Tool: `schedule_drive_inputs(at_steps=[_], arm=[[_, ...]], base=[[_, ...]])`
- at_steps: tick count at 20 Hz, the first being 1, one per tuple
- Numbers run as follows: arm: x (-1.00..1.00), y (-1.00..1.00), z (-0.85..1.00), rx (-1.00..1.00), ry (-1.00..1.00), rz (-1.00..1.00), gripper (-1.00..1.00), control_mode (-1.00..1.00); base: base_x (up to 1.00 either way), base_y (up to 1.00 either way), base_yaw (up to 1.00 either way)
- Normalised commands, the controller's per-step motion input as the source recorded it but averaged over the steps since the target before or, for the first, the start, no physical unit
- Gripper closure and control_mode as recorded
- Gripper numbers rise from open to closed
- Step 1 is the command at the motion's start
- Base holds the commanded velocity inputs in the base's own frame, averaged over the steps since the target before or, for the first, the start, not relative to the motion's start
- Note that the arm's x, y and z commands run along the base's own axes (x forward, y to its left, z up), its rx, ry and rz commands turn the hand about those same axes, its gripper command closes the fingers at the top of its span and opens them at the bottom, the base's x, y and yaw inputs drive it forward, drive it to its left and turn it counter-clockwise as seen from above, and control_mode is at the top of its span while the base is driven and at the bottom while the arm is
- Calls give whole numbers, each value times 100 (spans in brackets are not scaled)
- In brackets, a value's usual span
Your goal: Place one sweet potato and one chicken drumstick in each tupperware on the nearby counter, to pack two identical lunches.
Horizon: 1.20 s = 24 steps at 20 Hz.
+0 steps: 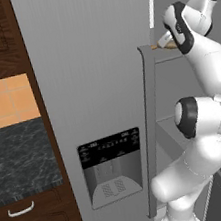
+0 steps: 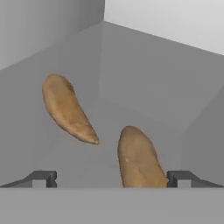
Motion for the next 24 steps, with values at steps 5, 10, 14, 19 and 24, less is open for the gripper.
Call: schedule_drive_inputs(at_steps=[5,10,14,19,24], arm=[[67,-16,-7,0,5,7,-100,-100],[48,-11,-9,0,0,5,-100,-100],[-44,0,-18,0,-4,2,-100,-100],[-40,7,-17,0,-3,5,-100,-100],[-18,24,-30,-2,-4,4,-100,-100]], base=[[0,0,0],[0,0,0],[0,0,0],[0,0,0],[0,0,0]])
